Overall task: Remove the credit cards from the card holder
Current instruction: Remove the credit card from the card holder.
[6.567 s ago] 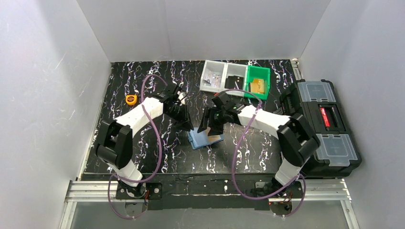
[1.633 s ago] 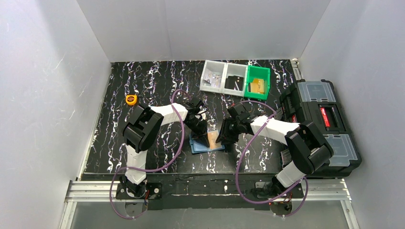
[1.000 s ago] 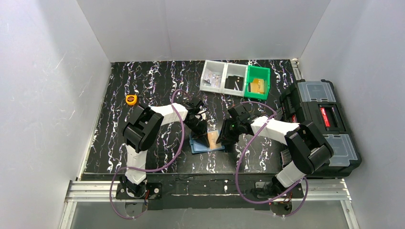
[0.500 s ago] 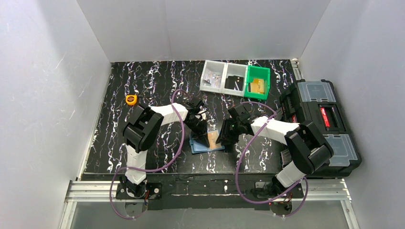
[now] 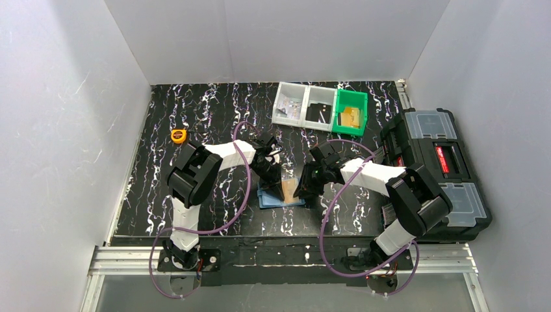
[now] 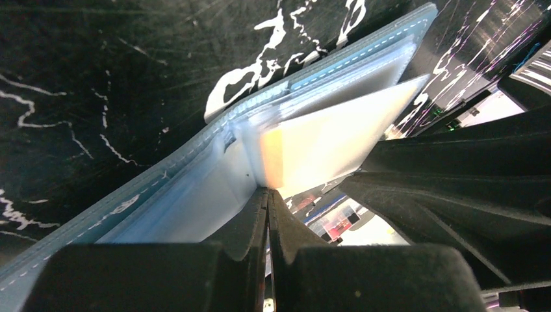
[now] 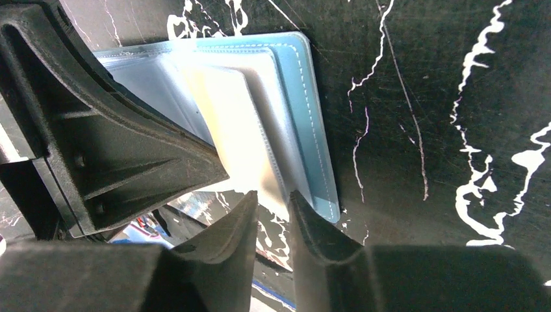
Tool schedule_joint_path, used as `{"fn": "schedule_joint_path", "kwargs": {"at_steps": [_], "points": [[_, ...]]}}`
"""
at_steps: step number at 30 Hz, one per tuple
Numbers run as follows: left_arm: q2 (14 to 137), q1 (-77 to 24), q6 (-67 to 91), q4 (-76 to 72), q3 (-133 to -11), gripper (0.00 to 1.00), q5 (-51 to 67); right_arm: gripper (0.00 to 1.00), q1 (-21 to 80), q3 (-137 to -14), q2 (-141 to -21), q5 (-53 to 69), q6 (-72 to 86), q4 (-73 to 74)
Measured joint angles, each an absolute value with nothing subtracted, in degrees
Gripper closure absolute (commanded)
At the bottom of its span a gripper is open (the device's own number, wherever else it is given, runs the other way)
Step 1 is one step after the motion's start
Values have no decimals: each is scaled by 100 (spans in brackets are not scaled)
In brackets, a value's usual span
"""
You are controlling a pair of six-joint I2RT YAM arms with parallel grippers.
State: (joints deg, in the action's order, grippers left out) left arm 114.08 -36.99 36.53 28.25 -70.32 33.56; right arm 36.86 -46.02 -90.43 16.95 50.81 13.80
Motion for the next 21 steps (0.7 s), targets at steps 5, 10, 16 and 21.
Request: {"fn": "schedule_joint_path", "kwargs": {"at_steps": [5, 10, 16, 21], "points": [[11408, -3695, 3599, 2908, -7050, 100, 3326, 87, 3684, -4602, -9045, 1688, 5087, 1404], [11408, -3693, 3577, 2943, -7061, 100, 3319, 99, 3684, -4606, -9045, 1693, 5089, 1444], [11402, -3697, 3570, 3022, -7100, 100, 3249, 99, 3688, -4609, -9032, 1702, 5089, 1459], [11332, -3719, 3551, 3140, -7131, 91, 3028, 99, 3717, -4609, -8965, 1710, 5092, 1457]]}}
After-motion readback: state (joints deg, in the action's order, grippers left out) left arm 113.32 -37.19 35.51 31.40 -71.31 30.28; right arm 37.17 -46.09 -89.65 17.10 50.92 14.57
